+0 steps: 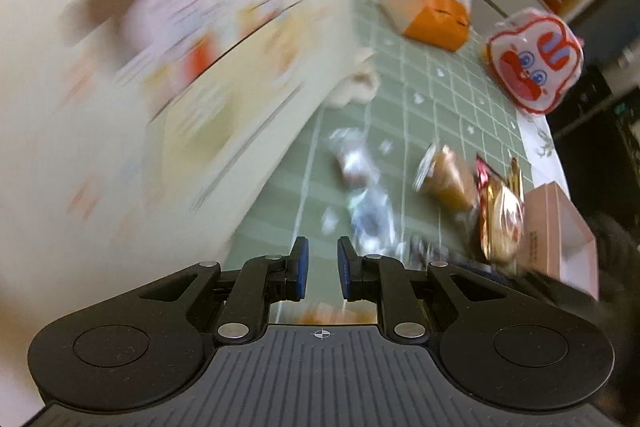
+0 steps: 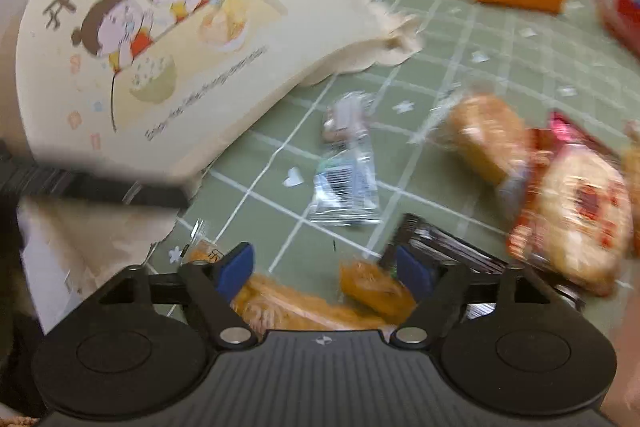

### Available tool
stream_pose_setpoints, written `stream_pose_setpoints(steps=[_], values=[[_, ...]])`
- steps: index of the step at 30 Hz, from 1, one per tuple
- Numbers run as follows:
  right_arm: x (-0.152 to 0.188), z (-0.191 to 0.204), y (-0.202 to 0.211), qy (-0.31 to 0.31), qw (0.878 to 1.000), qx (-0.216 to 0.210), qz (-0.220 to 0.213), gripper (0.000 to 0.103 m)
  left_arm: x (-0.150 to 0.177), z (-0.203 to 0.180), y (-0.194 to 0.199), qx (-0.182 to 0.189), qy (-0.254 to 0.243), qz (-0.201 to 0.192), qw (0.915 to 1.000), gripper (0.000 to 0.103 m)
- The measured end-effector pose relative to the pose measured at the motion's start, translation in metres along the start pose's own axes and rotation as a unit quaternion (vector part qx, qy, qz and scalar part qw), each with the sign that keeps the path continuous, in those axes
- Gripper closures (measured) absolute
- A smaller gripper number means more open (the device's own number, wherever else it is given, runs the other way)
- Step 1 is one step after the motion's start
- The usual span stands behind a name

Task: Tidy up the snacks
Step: 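Reach down and grasp the small clear-wrapped cookie packet with the left tool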

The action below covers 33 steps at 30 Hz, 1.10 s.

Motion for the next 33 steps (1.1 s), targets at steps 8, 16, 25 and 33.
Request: stream_pose_setpoints(steps=[8,16,25,33], values=[[0.030,-0.037,0.064,-0.044,0.993,0.079,-0.078,0.013,-0.041,-0.049,-0.066,-0.103,-0.070,-0.023,0.9919,0.084],[0.091,-0.102,0.066,-0.144,0.977,0.144,-0.065,0.013,-0.023,-0.103,-0.100,-0.188,-0.219,-0.035,0.9568,0.084],[0.114,-0.135,0.056,-0.192,0.970,0.134,-0.057,0.005,-0.013,-0.103,-0.077,-0.149,-0.210,-0.052,0.9649,0.060],[0.113,-0.131,0.048,-0.168,0.974,0.139,-0.058,0.000,-0.035,-0.077,-0.093,-0.137,-0.115,-0.007,0.9838,0.058]])
Point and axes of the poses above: each gripper's, at about its wrist camera, not at the fingertips, and y roughly against the way its jaws point, z to its left, x to its underside, the point moved 3 cm from there along -y, roughly the way its jaws point, and after that the axes turned 2 degrees about -y, right-handed, at the moved point
